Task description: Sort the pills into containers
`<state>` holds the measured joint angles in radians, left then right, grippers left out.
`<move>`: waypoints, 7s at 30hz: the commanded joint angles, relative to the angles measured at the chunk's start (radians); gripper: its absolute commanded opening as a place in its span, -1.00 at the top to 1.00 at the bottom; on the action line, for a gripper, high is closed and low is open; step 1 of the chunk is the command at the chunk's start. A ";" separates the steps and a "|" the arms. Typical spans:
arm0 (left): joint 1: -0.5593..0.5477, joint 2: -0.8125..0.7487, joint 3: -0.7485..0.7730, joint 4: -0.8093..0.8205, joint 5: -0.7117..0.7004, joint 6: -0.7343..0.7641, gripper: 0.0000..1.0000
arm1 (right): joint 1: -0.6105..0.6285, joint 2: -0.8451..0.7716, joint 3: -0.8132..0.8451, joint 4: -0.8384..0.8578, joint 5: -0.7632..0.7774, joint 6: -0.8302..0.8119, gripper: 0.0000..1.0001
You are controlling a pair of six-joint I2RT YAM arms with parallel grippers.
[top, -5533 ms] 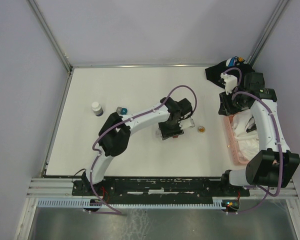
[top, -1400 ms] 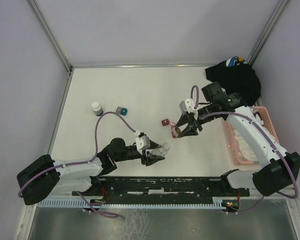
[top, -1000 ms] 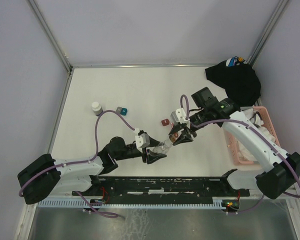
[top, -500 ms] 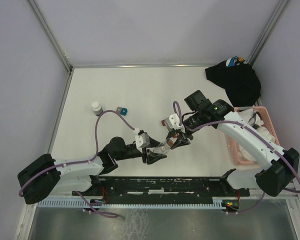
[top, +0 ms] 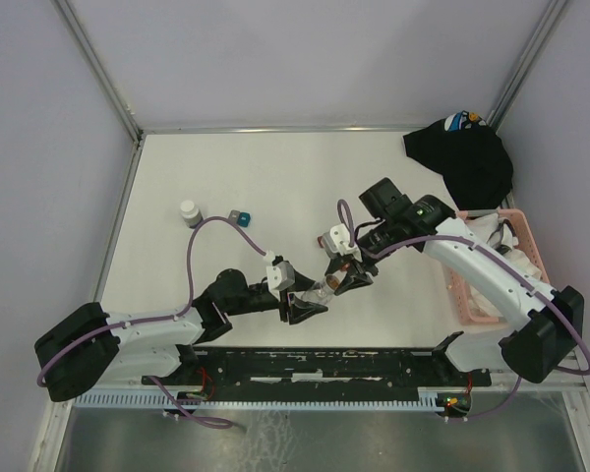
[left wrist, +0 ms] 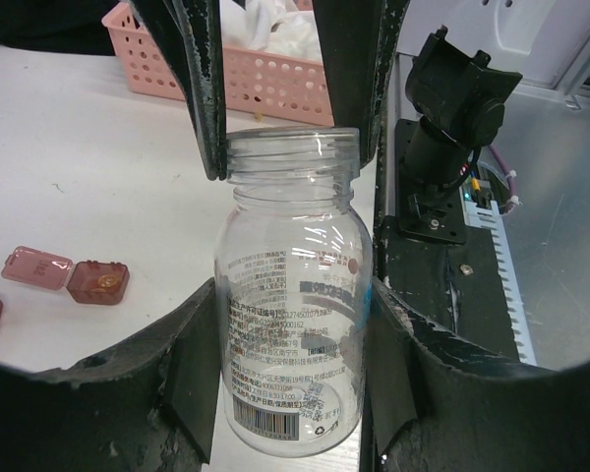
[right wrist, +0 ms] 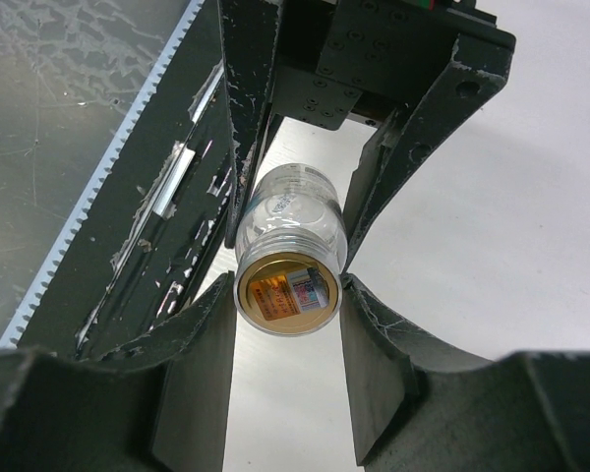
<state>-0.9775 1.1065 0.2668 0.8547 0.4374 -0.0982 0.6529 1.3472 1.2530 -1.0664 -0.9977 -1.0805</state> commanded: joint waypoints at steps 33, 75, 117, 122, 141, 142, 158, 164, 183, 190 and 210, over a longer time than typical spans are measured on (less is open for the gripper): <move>-0.004 -0.079 0.055 0.011 -0.398 0.085 0.95 | 0.054 0.266 0.170 0.242 0.310 0.974 0.31; -0.002 0.073 0.083 0.042 0.157 -0.030 0.95 | -0.013 -0.079 -0.097 -0.131 -0.109 -0.455 -0.70; -0.003 -0.009 0.037 0.158 -0.373 0.028 0.95 | 0.063 0.131 -0.007 0.336 0.219 0.601 0.35; -0.004 -0.020 0.034 0.138 -0.473 0.045 0.95 | 0.067 0.210 0.061 0.344 0.316 0.825 0.33; -0.004 0.003 -0.040 0.097 -0.334 -0.017 0.95 | -0.037 0.029 0.087 0.285 0.119 0.740 -0.78; -0.003 -0.004 -0.044 0.096 -0.317 -0.019 0.95 | -0.045 0.012 0.082 0.280 0.106 0.701 -0.80; -0.002 0.036 0.011 0.073 0.071 -0.046 0.95 | -0.061 -0.084 -0.017 -0.209 -0.151 -0.383 -0.97; -0.002 0.121 0.062 0.098 0.143 -0.066 0.95 | -0.051 -0.078 -0.060 -0.140 -0.132 -0.360 -1.00; -0.001 0.166 0.080 0.129 0.159 -0.079 0.95 | 0.029 -0.076 -0.100 -0.024 0.002 -0.295 -0.37; -0.002 0.155 0.075 0.132 0.154 -0.078 0.95 | 0.037 -0.075 -0.097 -0.005 0.013 -0.254 -0.17; -0.004 -0.022 0.007 0.151 -0.295 -0.015 0.95 | 0.069 0.069 -0.018 0.320 0.256 0.510 0.36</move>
<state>-0.9821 1.1584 0.2466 0.8814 0.3622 -0.1551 0.7094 1.3373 1.1694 -0.8845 -0.8982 -0.9131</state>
